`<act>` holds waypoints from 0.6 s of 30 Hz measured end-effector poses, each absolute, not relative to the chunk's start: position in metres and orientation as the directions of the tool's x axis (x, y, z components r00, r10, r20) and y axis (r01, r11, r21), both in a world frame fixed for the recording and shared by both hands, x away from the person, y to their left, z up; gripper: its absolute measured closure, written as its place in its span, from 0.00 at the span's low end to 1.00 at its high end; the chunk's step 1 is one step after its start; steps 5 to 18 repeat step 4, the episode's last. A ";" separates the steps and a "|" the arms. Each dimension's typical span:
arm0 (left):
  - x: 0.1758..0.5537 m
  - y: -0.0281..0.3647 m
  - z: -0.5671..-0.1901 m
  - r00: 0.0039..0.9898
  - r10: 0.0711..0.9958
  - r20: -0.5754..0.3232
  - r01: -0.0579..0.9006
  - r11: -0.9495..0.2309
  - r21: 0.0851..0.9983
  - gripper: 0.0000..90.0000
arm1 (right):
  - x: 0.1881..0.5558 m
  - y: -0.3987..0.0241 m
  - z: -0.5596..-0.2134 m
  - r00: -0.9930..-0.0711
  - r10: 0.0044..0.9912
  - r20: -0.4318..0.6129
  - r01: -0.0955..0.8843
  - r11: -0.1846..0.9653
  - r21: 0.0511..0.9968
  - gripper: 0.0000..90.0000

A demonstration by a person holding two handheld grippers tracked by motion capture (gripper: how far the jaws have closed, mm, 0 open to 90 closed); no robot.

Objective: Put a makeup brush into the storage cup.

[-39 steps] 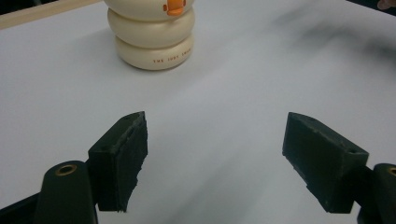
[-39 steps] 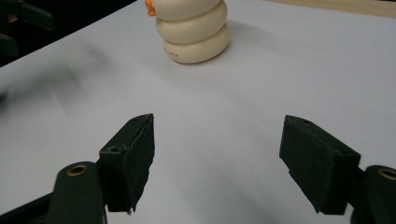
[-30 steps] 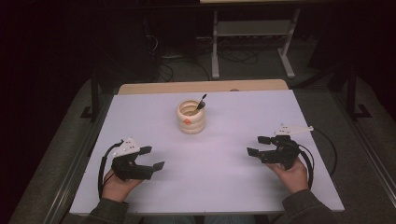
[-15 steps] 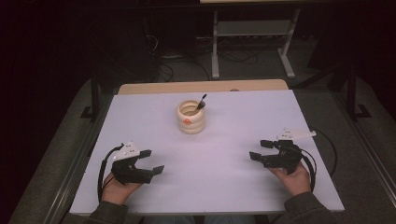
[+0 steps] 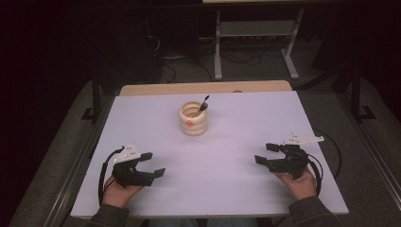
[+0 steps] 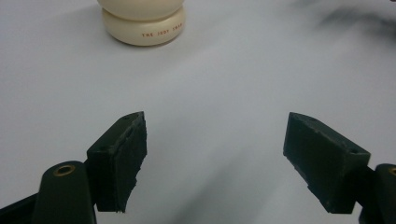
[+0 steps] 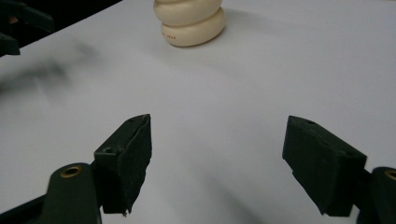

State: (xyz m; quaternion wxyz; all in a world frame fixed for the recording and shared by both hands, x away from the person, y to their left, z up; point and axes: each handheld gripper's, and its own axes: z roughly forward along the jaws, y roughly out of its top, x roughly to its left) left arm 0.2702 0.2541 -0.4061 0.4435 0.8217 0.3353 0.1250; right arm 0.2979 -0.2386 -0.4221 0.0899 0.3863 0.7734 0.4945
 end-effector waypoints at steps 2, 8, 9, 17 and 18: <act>0.270 0.254 -0.406 0.746 0.660 -0.087 0.437 -0.387 0.812 0.23 | 0.297 -0.239 -0.421 -0.687 0.685 0.243 0.507 0.211 0.836 0.25; 0.270 0.253 -0.405 0.745 0.661 -0.087 0.435 -0.383 0.815 0.23 | 0.297 -0.239 -0.422 -0.687 0.686 0.238 0.506 0.217 0.835 0.25; 0.270 0.253 -0.405 0.745 0.661 -0.087 0.435 -0.383 0.815 0.23 | 0.297 -0.239 -0.422 -0.687 0.686 0.238 0.506 0.217 0.835 0.25; 0.270 0.253 -0.405 0.745 0.661 -0.087 0.435 -0.383 0.815 0.23 | 0.297 -0.239 -0.422 -0.687 0.686 0.238 0.506 0.217 0.835 0.25; 0.270 0.253 -0.405 0.745 0.661 -0.087 0.435 -0.383 0.815 0.23 | 0.297 -0.239 -0.422 -0.687 0.686 0.238 0.506 0.217 0.835 0.25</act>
